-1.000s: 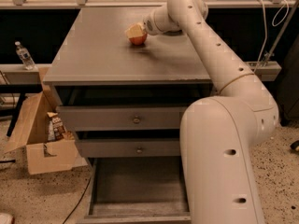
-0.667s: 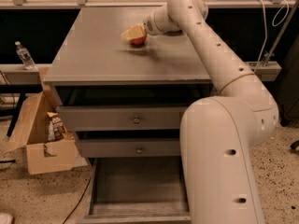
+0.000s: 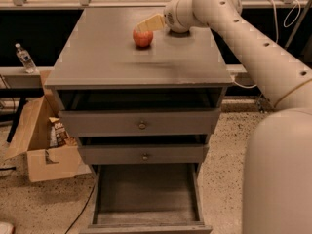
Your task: Pick apple from bottom drawer and place on counter
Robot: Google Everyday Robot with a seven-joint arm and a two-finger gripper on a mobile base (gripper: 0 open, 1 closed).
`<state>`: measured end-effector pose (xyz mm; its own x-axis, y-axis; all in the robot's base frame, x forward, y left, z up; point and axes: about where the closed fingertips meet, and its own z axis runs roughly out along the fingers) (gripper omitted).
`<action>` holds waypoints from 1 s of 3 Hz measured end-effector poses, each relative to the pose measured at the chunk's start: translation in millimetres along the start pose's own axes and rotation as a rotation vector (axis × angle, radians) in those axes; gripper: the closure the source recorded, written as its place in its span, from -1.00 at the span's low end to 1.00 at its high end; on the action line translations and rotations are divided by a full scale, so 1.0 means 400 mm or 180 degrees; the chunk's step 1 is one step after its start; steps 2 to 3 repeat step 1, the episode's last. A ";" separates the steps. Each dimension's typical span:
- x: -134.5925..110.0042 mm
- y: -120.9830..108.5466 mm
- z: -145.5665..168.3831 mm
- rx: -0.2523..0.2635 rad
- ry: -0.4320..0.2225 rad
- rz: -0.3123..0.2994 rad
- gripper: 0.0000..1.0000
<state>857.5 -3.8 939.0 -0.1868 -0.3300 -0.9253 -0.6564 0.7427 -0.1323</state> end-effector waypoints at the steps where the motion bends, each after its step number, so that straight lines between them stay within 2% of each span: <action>1: -0.068 -0.022 -0.202 0.0418 -0.0375 -0.0008 -1.00; 3: -0.068 -0.022 -0.202 0.0418 -0.0375 -0.0008 -1.00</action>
Offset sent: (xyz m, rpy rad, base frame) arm 0.0000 0.0000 0.0000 0.0000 0.0000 0.0000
